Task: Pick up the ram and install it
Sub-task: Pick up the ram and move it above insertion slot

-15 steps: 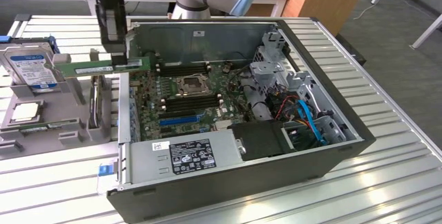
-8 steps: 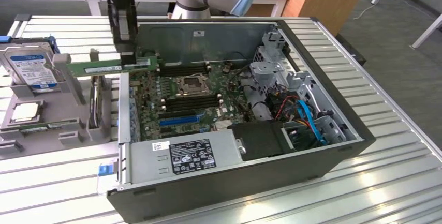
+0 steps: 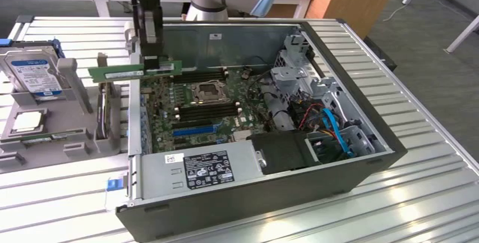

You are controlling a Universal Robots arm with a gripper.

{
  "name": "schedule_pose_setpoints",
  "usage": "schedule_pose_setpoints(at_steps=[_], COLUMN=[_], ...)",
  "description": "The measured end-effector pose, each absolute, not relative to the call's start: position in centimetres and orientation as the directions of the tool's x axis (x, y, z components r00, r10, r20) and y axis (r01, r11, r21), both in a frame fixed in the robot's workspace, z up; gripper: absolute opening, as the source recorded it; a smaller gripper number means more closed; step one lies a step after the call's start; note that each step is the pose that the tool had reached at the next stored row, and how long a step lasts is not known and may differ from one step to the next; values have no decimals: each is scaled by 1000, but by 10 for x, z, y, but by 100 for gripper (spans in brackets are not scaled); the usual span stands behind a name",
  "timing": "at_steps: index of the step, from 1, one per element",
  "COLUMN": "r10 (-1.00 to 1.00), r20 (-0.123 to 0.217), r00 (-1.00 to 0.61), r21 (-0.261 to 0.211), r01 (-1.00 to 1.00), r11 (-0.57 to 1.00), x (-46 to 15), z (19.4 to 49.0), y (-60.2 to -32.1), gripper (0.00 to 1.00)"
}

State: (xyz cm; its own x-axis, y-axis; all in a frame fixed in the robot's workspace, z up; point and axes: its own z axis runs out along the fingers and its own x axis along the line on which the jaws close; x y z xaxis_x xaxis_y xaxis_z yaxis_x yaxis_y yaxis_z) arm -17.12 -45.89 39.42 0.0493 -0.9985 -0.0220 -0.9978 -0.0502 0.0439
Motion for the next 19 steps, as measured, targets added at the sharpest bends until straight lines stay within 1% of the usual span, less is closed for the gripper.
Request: schedule_pose_setpoints(at_steps=[19], r10=[-999], r20=[-22], r00=[49], r21=[44], r01=[-998], r11=[-50], x=[-124], z=[394], y=[-459], gripper=[12])
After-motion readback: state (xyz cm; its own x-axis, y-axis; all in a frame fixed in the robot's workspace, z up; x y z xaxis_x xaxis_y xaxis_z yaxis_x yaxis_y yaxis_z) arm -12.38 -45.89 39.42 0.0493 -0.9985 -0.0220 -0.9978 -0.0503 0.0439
